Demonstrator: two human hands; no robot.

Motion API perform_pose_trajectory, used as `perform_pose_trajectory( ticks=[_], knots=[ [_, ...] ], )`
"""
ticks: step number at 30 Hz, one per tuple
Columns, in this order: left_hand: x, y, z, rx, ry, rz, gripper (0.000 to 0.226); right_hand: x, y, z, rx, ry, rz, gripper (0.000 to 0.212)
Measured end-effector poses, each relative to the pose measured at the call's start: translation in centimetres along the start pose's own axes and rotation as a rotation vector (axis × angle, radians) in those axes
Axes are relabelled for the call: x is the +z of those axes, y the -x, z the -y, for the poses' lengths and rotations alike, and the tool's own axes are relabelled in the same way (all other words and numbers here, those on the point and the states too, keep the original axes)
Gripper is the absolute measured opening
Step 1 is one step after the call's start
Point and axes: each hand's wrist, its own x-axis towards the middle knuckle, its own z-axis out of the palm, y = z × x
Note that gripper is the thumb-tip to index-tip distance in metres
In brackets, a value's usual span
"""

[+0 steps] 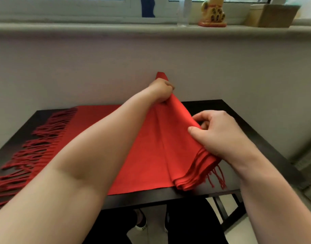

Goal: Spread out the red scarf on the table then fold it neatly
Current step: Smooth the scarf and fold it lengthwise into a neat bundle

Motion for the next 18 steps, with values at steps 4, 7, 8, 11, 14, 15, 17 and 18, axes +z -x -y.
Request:
perform_pose_trajectory(
  ticks=[4,7,8,11,14,15,17,18],
  knots=[
    [-3.9,2.2,3.3,-0.064,0.060,-0.013,0.046,2.9,0.6,4.7,-0.113,0.044,0.056,0.037],
    [-5.4,3.1,6.3,-0.133,0.128,0.015,0.050,5.6,0.9,7.0,-0.189,0.082,0.080,0.036],
    [-5.7,3.4,7.6,-0.160,0.144,0.015,0.050,6.8,1.0,7.7,-0.224,0.086,0.103,0.035],
    [-5.4,4.5,11.0,-0.240,0.136,0.015,0.046,10.3,1.5,7.7,-0.308,0.050,0.236,0.037],
    [-4.2,5.2,14.0,-0.255,-0.081,0.041,0.043,12.4,2.1,5.9,-0.316,0.096,0.248,0.038],
    [-3.9,5.3,14.7,-0.239,-0.140,0.034,0.048,12.7,2.3,5.2,-0.312,0.144,0.227,0.039],
    [-3.5,5.2,15.3,-0.225,-0.186,0.000,0.054,13.1,2.4,4.1,-0.321,0.255,0.232,0.044],
    [-3.3,5.2,15.3,-0.224,-0.198,-0.035,0.056,13.2,2.4,3.8,-0.332,0.288,0.263,0.046]
  ],
)
